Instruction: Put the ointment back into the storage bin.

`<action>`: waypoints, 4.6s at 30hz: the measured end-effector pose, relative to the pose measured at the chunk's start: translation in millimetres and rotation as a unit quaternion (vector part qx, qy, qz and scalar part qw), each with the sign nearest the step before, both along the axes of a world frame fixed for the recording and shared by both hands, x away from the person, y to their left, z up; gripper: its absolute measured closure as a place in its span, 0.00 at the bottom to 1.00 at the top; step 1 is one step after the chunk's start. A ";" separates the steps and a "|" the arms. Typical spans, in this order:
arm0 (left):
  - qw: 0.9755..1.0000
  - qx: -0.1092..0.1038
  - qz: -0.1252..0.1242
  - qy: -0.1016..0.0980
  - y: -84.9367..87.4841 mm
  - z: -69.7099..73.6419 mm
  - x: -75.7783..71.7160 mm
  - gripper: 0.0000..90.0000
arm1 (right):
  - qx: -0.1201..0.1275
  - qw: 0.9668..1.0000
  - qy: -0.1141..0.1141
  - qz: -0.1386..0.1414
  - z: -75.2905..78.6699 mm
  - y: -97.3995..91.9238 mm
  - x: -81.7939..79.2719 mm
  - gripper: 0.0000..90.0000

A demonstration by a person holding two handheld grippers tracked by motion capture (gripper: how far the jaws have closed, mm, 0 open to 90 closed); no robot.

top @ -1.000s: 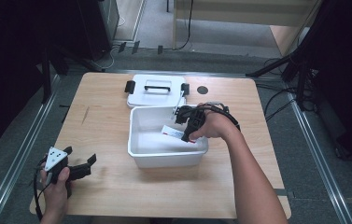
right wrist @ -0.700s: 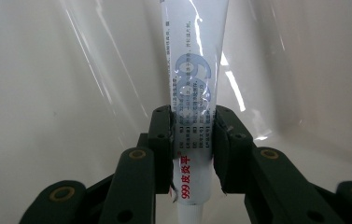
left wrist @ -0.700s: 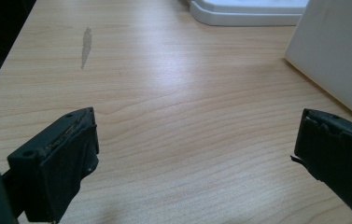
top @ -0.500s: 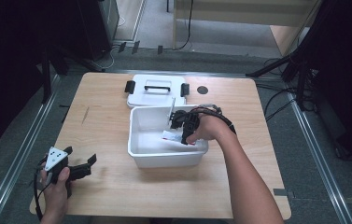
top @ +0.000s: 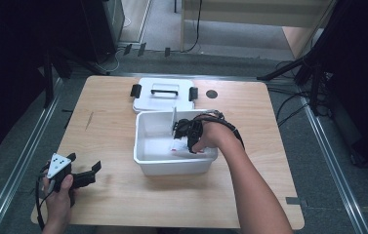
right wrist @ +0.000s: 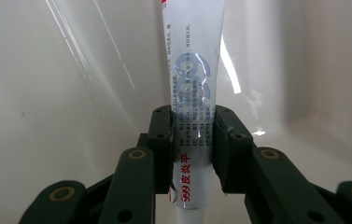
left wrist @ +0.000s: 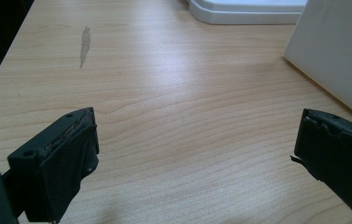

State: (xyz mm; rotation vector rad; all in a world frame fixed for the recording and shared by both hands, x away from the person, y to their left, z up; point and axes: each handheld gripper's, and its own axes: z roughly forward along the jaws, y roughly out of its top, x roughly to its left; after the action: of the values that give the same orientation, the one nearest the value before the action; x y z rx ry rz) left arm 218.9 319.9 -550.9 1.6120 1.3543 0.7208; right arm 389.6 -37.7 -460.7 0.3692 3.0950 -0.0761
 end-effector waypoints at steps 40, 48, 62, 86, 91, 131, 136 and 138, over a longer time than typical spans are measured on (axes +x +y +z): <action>1.000 -0.013 0.011 0.004 1.7 -0.3 -1.2 0.00 | 0.082 0.991 -0.042 -0.097 53.1 -29.2 -4.8 0.11; 1.000 -0.012 0.011 0.006 1.6 -0.3 -0.7 0.00 | 0.095 0.990 -0.042 -0.099 68.2 -41.5 -11.5 0.00; 1.000 -0.009 0.010 0.009 2.0 -0.1 -0.4 0.00 | 0.112 0.979 -0.077 -0.150 88.4 -81.9 -17.5 0.00; 1.000 -0.010 0.011 0.009 1.6 -0.2 -0.6 0.00 | 0.137 0.962 -0.093 -0.216 76.3 -147.8 -31.1 0.00; 1.000 -0.009 0.011 0.009 1.2 -0.2 -0.7 0.00 | 0.146 0.957 -0.100 -0.232 71.4 -164.4 -36.1 0.00; 1.000 -0.010 0.012 0.009 1.5 -0.3 -1.1 0.00 | 0.297 0.864 -0.189 -0.359 -23.8 -263.8 -93.1 0.00; 1.000 -0.007 0.011 0.009 1.4 -0.2 -1.4 0.00 | 0.318 0.849 -0.201 -0.372 -33.9 -272.4 -101.5 0.00; 1.000 -0.008 0.012 0.008 1.4 -0.2 -1.5 0.00 | 0.323 0.844 -0.204 -0.377 -38.5 -275.5 -104.8 0.00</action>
State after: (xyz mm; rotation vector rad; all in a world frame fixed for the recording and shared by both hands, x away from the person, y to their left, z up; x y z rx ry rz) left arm 217.4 321.2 -551.1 1.5938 1.3894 0.7104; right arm 284.7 -313.2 -499.2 1.3762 2.2754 0.9099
